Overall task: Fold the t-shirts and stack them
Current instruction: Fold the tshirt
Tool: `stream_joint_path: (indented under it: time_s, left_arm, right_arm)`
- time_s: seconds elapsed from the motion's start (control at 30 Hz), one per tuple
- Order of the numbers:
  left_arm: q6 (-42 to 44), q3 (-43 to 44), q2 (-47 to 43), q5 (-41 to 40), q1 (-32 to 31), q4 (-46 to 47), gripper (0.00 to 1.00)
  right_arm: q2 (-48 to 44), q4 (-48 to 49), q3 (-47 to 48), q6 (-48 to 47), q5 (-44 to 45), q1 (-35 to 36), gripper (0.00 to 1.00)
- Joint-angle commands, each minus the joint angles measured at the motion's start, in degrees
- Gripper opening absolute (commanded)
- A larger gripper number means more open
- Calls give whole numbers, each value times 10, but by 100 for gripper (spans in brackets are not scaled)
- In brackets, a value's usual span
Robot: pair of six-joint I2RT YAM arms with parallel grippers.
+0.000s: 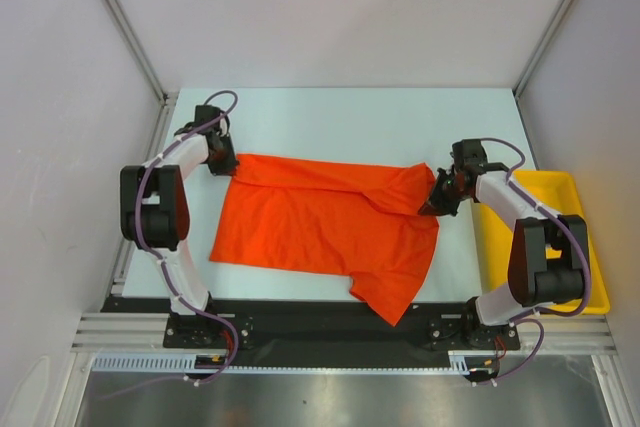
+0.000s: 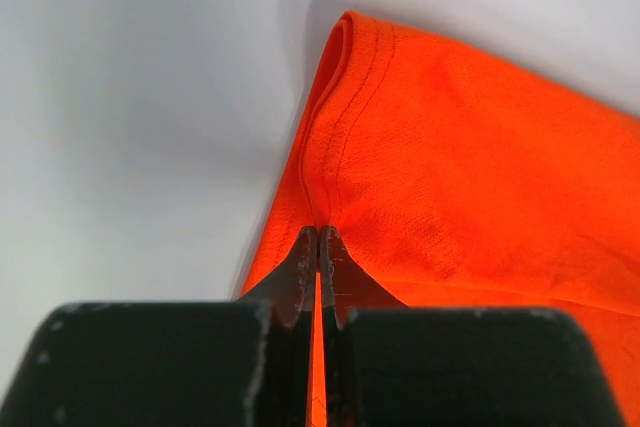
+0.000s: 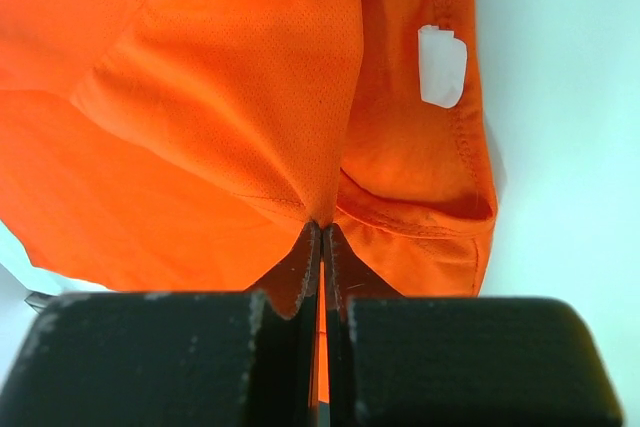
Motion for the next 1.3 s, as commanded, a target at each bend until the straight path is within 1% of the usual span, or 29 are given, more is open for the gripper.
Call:
stream_joint_path:
  time_s: [0.0,0.3,0.33,0.43,0.47,0.5,0.53,0.57,0.6,0.63,0.67,0.7,0.73,0.77,0.87,0.9,0.93,0.97,1.0,1.03,1.07,1.17,1.2,1.27]
  left_arm:
    - [12,17,8,-13,-2,6,0]
    - [14,24,21,-14,-2,3,0]
    - [14,25,24,-30,-2,3,0]
    - [13,30,31,-32,-2,1,2]
    - [12,31,30,-47,-2,-2,3]
    - [10,35,29,-56,-2,-14,5]
    - [8,36,26,-67,-2,-23,8]
    - [0,34,6,-81,-2,-30,11]
    - [-3,19,-8,-94,-2,-35,24]
    - [-6,11,-28,-98,-2,-38,32]
    - [-8,-6,-65,-96,-2,-37,47]
    - [-4,-16,-86,-80,-2,-25,56]
    - [0,-21,-101,-76,-2,-21,60]
    - [8,-16,-118,-71,-2,-18,62]
    - [45,12,-111,-21,-2,9,60]
    - [56,21,-89,18,-2,34,59]
    - [67,38,-62,76,-2,35,58]
    - [70,90,-36,93,-2,22,47]
    - [65,114,15,105,-2,0,41]
    - [62,131,33,134,-2,-3,37]
    - [52,150,47,143,-2,-2,33]
    - [31,152,72,175,-2,17,33]
    - [30,155,79,179,-2,16,32]
    - [30,157,94,163,-2,15,31]
  right_arm:
    - [2,8,5,2,11,-4,0]
    - [-6,-6,20,-5,4,-4,0]
    - [-4,-6,19,-6,4,-4,0]
    - [13,-8,14,-11,-3,-4,0]
    - [19,-13,8,-15,-8,-3,1]
    - [30,-32,6,-22,-5,-4,9]
    - [34,-46,1,-43,1,-4,11]
    - [35,-57,-1,-52,36,-4,11]
    - [26,-69,6,-57,62,-3,18]
    - [13,-64,9,-66,80,-4,26]
    - [0,-48,10,-68,91,-4,34]
    - [-20,1,16,-71,94,-5,54]
    - [-22,21,24,-73,96,-8,58]
    - [-18,36,37,-74,96,-13,59]
    - [35,98,84,-87,81,-18,64]
    - [56,113,98,-86,74,-18,65]
    - [113,111,140,-78,64,-21,65]
    - [140,104,159,-69,52,-23,64]
    - [168,92,180,-58,44,-25,61]
    - [186,87,196,-59,34,-23,59]
    - [212,83,215,-59,34,-22,58]
    - [237,89,235,-58,33,-22,49]
    - [243,90,241,-59,32,-23,42]
    - [266,73,271,-59,29,-25,35]
